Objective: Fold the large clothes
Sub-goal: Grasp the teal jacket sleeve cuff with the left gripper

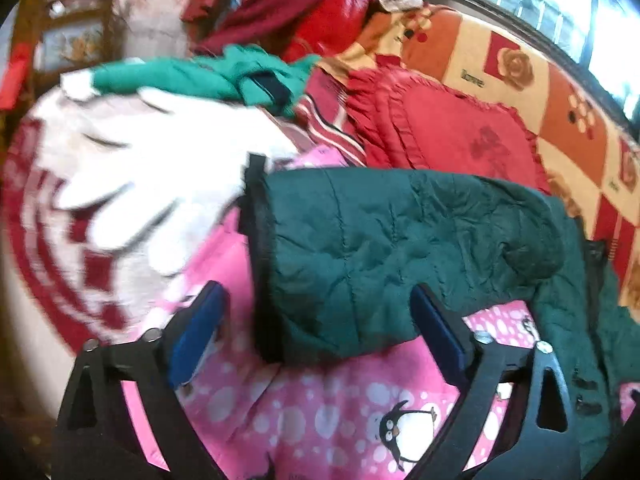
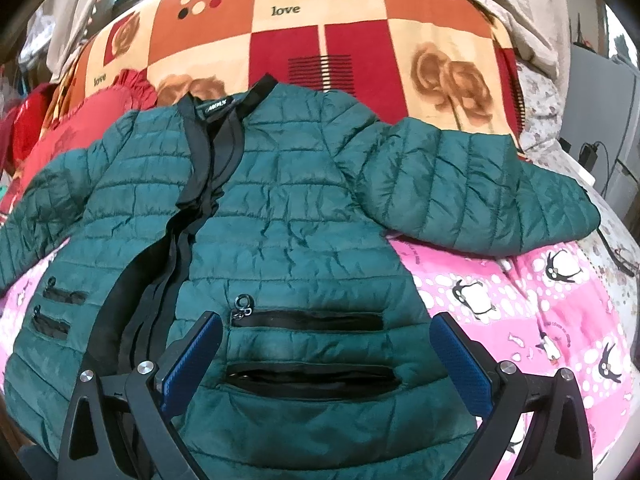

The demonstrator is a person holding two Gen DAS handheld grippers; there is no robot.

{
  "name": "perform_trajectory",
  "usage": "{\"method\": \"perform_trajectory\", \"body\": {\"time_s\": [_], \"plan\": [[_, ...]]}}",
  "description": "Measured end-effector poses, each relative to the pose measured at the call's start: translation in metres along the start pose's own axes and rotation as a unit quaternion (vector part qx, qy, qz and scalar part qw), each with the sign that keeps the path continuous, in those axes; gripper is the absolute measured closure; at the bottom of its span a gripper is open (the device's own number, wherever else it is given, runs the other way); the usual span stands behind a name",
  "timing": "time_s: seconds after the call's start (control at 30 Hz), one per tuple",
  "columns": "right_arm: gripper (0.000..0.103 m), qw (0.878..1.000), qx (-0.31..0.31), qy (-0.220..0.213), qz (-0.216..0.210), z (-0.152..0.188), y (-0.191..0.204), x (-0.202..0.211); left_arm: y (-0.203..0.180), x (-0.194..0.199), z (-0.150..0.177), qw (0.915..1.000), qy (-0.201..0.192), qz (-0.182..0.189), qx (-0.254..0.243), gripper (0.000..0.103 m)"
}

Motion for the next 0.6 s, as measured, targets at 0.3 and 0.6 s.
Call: {"method": "perform_trajectory", "body": {"time_s": [0.3,0.6], "plan": [[0.000,1.000,0.006,0.005,0.004,0.000,0.004,-0.005,-0.022,-0.011,-0.009,0.9945,0.002,0.103,0.019,0.079],[0.000,1.000,0.014,0.006,0.002,-0.001,0.010,-0.007,-0.059,-0.011,-0.012,0.9944,0.001,0.101,-0.028,0.090]]}}
Point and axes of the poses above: each gripper's, at about its wrist camera, not at the fingertips, and x roughly against the way its jaws point, y to its left, z to its underside, the point moved 8 cm from there along -x, roughly the way its jaws point, and after that the axes turned 3 degrees about -y, right-handed, at the moved point
